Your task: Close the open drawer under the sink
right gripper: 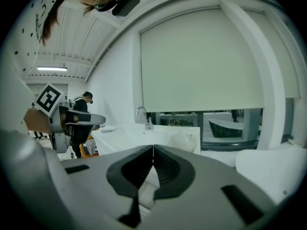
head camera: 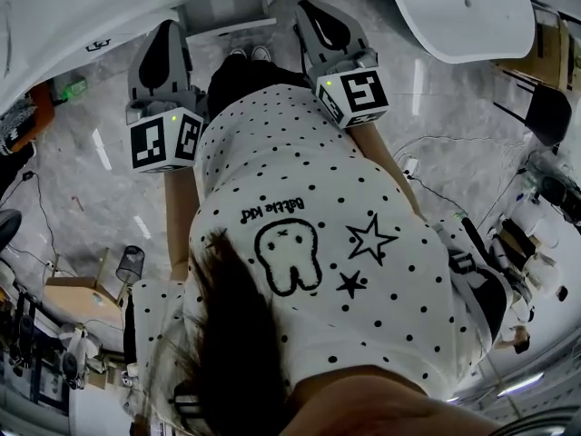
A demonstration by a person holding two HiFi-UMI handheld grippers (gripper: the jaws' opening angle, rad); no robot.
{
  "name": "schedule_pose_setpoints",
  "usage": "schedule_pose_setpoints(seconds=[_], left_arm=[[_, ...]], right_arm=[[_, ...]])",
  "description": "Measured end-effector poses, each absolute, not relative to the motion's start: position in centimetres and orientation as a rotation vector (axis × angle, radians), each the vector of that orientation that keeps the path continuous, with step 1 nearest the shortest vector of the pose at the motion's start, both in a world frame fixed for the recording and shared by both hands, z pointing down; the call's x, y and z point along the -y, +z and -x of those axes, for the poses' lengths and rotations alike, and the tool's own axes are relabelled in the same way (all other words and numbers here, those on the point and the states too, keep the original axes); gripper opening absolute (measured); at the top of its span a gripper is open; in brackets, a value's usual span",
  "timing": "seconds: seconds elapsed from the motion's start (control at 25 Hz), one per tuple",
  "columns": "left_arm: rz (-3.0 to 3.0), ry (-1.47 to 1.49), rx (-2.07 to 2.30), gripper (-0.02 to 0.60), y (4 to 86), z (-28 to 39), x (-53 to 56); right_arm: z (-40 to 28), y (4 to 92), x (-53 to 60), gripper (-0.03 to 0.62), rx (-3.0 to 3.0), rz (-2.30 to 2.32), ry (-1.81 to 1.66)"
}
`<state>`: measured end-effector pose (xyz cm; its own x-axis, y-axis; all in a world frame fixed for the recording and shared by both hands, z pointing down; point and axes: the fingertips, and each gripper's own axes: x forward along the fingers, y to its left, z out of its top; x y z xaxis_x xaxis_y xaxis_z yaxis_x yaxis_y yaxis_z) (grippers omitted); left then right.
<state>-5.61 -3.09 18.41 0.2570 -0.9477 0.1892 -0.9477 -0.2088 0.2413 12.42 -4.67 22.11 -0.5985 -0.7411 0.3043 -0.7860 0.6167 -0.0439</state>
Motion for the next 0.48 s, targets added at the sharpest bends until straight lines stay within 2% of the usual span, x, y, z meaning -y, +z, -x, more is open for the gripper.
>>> schedule_pose_setpoints(seconds=[0.48], left_arm=[[-2.245,0.019,1.696,0.008,18.59,5.93,3.71]], right_arm=[[-12.26,22.42,4.80,0.014,2.581,-1.269,0.267]])
